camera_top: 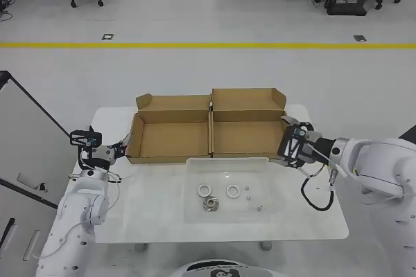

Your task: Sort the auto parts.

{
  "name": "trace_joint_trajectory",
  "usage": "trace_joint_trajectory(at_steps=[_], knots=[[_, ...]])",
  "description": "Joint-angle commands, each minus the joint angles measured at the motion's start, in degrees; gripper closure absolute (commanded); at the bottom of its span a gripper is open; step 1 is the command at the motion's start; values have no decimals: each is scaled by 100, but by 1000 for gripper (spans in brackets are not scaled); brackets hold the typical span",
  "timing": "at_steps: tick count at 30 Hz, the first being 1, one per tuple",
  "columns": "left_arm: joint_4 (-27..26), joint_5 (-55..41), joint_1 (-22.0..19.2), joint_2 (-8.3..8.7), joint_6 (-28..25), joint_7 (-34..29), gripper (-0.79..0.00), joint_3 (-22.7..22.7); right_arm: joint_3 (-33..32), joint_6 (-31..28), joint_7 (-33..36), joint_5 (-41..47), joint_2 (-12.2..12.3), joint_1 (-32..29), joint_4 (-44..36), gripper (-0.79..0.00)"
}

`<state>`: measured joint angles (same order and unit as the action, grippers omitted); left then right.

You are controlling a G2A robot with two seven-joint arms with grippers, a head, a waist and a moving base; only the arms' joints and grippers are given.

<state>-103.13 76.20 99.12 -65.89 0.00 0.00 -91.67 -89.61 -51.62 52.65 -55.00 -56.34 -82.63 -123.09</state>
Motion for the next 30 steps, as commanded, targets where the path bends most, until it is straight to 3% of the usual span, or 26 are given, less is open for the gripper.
trace_joint_trajectory(at_steps=[1,17,30], knots=[[0,0,0,0,0,0,-785,0,361,185,187,162,141,206,17,-785],[0,0,0,0,0,0,-785,0,2705,1341,1344,1738,1152,1757,359,-785],[0,0,0,0,0,0,-785,0,4367,1280,1281,1750,1629,2680,916,-785]])
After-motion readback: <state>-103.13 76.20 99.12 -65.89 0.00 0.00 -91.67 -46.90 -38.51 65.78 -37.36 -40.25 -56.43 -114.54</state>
